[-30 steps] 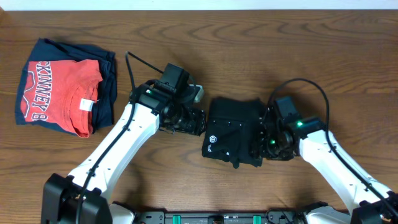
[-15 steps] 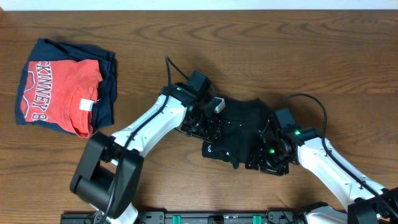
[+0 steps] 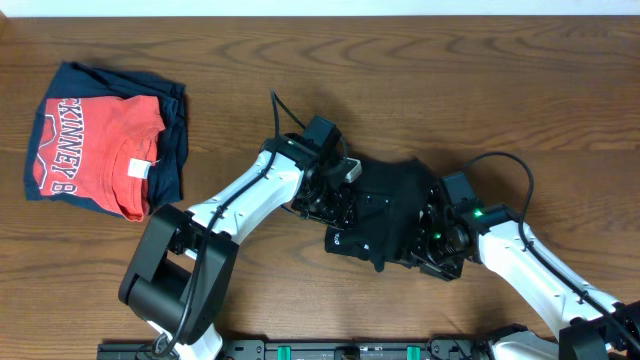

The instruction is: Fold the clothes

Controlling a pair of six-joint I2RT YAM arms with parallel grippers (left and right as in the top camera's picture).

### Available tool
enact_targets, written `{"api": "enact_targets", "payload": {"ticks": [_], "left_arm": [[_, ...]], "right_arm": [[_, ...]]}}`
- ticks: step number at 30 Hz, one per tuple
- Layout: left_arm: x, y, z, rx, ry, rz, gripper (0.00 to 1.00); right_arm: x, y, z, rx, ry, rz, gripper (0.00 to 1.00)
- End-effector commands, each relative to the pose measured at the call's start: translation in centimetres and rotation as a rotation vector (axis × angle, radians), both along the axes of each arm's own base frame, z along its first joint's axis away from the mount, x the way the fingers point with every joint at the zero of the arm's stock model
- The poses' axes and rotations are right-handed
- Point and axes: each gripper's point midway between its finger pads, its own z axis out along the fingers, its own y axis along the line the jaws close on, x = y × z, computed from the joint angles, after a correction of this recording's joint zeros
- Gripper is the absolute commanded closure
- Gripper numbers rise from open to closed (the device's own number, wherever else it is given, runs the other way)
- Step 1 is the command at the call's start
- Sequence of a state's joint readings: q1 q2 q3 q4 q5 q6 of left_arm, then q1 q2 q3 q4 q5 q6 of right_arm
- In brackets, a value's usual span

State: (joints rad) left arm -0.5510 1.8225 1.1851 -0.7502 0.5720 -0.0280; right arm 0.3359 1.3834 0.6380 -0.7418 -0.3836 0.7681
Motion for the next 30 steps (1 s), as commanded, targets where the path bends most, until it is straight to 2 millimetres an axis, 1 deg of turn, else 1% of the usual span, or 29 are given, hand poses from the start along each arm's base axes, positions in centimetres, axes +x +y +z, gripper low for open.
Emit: {"api": "enact_targets", "payload": {"ticks": [1, 3, 6, 9, 12, 15, 18, 20, 23, 24, 26, 29, 30], "left_arm": [[0.1, 0.2, -0.3, 0.008, -0.003, -0.005, 0.50], [0.1, 0.2, -0.3, 0.008, -0.003, -0.005, 0.50], [0.1, 0.2, -0.3, 0.008, -0.003, -0.005, 0.50], [0.0, 0.2, -0.3, 0.009, -0.002, -0.005, 0.50], [0.0, 0.2, -0.3, 0.009, -0.002, -0.005, 0.49], [0.0, 0.2, -0.3, 0.009, -0.003, -0.005, 0.50], [0.1, 0.2, -0.3, 0.007, -0.006, -0.005, 0.49], [0.2, 0.1, -0.3, 0.004, -0.010, -0.005, 0.49], [0.2, 0.1, -0.3, 0.003, -0.011, -0.005, 0.50], [0.2, 0.1, -0.3, 0.003, -0.011, -0.005, 0.49], [0.2, 0.1, -0.3, 0.003, -0.011, -0.005, 0.50], [0.2, 0.1, -0.3, 0.003, -0.011, -0.005, 0.50], [0.2, 0.1, -0.3, 0.003, -0.011, -0.005, 0.49]], "right_arm": [[0.5, -0.3, -0.2, -0.017, -0.004, -0.051, 0.49], [0.7, -0.4, -0.3, -0.030, -0.016, -0.053, 0.54], [1.1, -1.7, -0.7, -0.104, -0.042, -0.054, 0.55], [2.0, -3.1, -1.0, -0.170, -0.103, 0.004, 0.55], [2.7, -3.5, -0.9, -0.171, -0.164, 0.108, 0.54], [3.0, -3.9, -0.9, -0.172, -0.182, 0.141, 0.51], [3.5, -3.3, -0.7, -0.144, -0.220, 0.188, 0.50], [3.9, -3.2, -0.7, -0.139, -0.240, 0.191, 0.49], [4.4, -2.9, -0.7, -0.125, -0.264, 0.191, 0.50], [4.4, -2.8, -0.7, -0.115, -0.269, 0.193, 0.51], [4.3, -2.3, -0.8, -0.085, -0.278, 0.203, 0.51], [3.8, -2.1, -1.2, -0.068, -0.266, 0.206, 0.53], [3.7, -2.0, -1.2, -0.064, -0.264, 0.208, 0.55]]}}
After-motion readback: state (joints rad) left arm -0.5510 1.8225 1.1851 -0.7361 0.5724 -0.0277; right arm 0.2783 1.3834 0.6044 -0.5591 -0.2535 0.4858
